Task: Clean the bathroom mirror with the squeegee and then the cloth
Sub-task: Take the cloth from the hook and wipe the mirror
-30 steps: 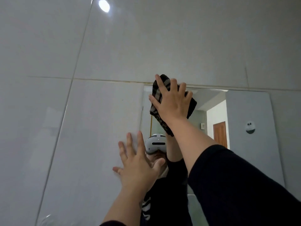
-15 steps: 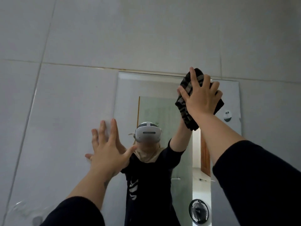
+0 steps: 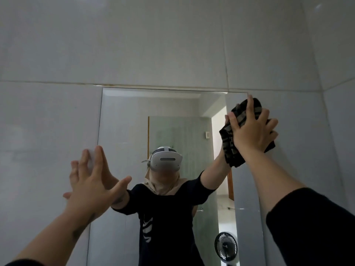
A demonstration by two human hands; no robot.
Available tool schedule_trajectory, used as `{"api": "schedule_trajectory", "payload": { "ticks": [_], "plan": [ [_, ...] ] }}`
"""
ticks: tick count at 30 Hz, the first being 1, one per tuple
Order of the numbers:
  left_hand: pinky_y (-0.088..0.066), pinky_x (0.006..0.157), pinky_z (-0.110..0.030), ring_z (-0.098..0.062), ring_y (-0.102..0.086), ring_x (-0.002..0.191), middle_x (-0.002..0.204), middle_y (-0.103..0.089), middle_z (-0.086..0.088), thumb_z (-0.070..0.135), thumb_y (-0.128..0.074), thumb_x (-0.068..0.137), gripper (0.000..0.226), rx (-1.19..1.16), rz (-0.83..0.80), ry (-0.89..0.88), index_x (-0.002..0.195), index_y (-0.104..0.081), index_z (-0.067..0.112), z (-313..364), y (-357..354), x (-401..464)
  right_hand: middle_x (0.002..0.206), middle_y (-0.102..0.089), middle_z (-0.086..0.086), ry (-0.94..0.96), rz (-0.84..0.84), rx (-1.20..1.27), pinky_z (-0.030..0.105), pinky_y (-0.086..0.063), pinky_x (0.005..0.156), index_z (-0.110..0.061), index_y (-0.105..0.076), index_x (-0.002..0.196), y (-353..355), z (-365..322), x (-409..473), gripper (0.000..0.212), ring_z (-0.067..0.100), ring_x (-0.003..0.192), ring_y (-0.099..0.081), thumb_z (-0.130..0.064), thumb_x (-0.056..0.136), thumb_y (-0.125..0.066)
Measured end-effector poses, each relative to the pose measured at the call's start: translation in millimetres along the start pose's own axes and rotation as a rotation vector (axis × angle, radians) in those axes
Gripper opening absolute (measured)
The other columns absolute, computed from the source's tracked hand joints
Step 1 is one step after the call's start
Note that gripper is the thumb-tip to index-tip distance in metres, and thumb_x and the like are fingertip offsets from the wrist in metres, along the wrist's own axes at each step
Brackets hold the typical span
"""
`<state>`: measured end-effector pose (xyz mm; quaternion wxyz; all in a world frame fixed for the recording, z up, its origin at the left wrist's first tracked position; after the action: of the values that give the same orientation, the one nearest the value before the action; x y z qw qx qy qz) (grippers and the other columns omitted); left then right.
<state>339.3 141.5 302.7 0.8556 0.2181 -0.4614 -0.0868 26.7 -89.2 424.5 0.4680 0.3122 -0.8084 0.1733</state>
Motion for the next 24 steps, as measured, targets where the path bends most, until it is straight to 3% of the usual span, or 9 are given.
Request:
{"api": "schedule_trajectory", "payload": {
  "ticks": [7,12,17,24],
  "plan": [
    [-0.009,0.112,-0.066,-0.027,0.022,0.144,0.156,0.028,0.005,0.08,-0.047,0.064,0.112,0.039,-0.007,0.0,0.139,0.028,0.045,-0.5,-0.9,0.2,0.129,-0.043,0.014,0.078,0.028,-0.003,0.047,-0.035,0.084,-0.037,-0.022,0.147,0.4,-36.7,-53.3,0.063,0.037,0.103,-0.041,-0.061,0.09,-0.038],
    [-0.017,0.112,-0.064,-0.025,0.02,0.145,0.157,0.025,0.006,0.076,-0.051,0.071,0.11,0.053,-0.012,-0.011,0.14,0.027,0.044,0.2,5.4,-0.5,0.127,-0.046,0.012,0.274,-0.004,0.025,0.044,-0.036,0.079,-0.039,-0.022,0.147,-5.8,-105.7,-84.8,0.065,0.035,0.099,-0.043,-0.062,0.089,-0.04],
    [-0.021,0.113,-0.059,-0.022,0.009,0.147,0.16,0.015,0.004,0.078,-0.037,0.076,0.1,0.099,0.098,-0.101,0.145,0.022,0.035,-17.9,15.8,-14.8,0.126,-0.046,0.011,0.47,-0.039,0.051,0.044,-0.037,0.079,-0.038,-0.02,0.147,-13.0,-174.6,-119.8,0.067,0.034,0.099,-0.044,-0.061,0.088,-0.043],
    [-0.017,0.113,-0.059,-0.019,0.019,0.145,0.156,0.026,0.008,0.071,-0.031,0.085,0.09,0.118,0.023,0.041,0.144,0.025,0.032,-58.7,-7.6,-49.6,0.121,-0.051,0.007,0.679,-0.009,0.068,0.044,-0.039,0.081,-0.039,-0.028,0.145,-21.2,-238.6,-182.5,0.069,0.029,0.096,-0.044,-0.062,0.084,-0.049]
  ]
}}
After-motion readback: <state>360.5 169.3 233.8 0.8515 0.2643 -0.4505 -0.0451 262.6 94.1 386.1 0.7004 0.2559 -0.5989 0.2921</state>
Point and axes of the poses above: each hand's wrist, its own x-axis towards the middle knuckle, its own y-axis out of the back of the hand, z = x × y, the point moved 5 cm from there along x, towards the middle knuckle
